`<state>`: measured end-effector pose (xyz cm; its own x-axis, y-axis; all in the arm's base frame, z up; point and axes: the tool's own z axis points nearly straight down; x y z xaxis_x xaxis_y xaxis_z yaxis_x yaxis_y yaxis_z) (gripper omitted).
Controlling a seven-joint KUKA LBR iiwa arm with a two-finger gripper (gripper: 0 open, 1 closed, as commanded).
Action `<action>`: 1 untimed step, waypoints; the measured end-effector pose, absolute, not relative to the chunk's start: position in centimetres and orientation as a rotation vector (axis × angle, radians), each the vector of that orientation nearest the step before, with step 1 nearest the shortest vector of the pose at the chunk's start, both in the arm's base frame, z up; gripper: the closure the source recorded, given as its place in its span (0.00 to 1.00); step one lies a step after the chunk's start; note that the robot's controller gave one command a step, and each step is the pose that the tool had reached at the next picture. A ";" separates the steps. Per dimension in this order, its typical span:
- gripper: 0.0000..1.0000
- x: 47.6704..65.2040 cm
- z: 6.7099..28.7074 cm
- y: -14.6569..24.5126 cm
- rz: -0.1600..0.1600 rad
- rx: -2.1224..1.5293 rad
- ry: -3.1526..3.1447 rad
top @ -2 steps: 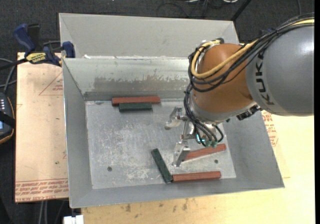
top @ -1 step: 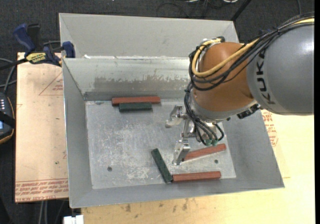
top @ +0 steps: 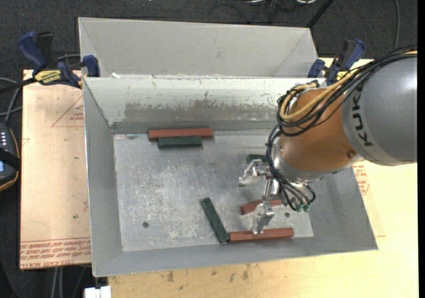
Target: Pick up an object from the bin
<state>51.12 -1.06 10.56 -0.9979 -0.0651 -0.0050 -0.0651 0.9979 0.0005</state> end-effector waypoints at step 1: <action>0.00 51.4 9.8 -3.0 0.003 -0.081 3.140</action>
Offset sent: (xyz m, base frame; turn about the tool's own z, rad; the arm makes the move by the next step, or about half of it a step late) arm 0.0194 -0.0726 -0.0056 -0.0285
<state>51.35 -2.96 9.77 -0.9987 -0.0515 -0.0009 -0.0515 0.9987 0.0016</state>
